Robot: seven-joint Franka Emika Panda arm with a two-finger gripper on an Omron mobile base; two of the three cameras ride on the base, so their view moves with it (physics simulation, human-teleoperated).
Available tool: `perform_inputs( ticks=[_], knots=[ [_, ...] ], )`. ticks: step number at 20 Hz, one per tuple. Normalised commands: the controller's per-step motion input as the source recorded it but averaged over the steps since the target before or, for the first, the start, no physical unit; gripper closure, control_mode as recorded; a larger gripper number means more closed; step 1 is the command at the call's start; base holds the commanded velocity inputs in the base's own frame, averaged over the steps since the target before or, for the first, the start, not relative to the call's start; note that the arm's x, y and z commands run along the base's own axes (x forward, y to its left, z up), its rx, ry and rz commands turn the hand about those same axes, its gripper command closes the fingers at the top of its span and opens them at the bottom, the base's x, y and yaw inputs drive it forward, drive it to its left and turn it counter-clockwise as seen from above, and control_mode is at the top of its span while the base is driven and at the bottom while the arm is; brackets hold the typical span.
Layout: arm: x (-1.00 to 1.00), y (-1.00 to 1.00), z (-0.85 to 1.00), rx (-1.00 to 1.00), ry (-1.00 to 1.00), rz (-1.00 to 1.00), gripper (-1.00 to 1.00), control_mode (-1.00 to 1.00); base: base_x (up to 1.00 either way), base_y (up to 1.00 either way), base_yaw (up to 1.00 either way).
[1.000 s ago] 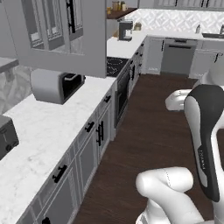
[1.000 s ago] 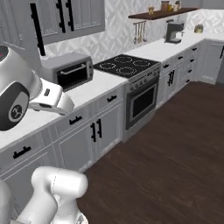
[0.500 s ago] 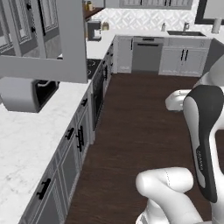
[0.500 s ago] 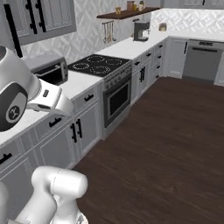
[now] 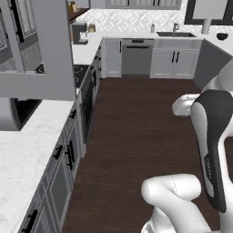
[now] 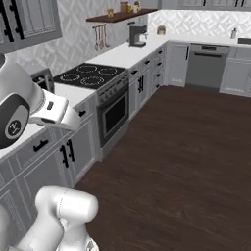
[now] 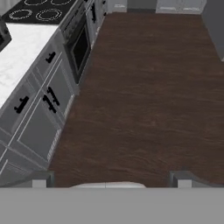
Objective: Gather all objects into one cabinet and sort the glasses and bowls to opposite sides.
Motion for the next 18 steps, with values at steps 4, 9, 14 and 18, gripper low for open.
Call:
perform_inputs(
  ticks=[4, 9, 14, 18],
  knots=[
    [0.00, 0.00, 0.00, 0.00, 0.00, 0.00, -1.00, 1.00, 0.81, -0.45, -0.26],
    [0.00, 0.00, 0.00, 0.00, 0.00, 0.00, -1.00, 1.00, 0.91, -0.55, -0.20],
    [0.00, 0.00, 0.00, 0.00, 0.00, 0.00, -1.00, 1.00, 1.00, -0.39, -0.02],
    [0.00, 0.00, 0.00, 0.00, 0.00, 0.00, -1.00, 1.00, 1.00, -0.31, 0.02]
  ],
)
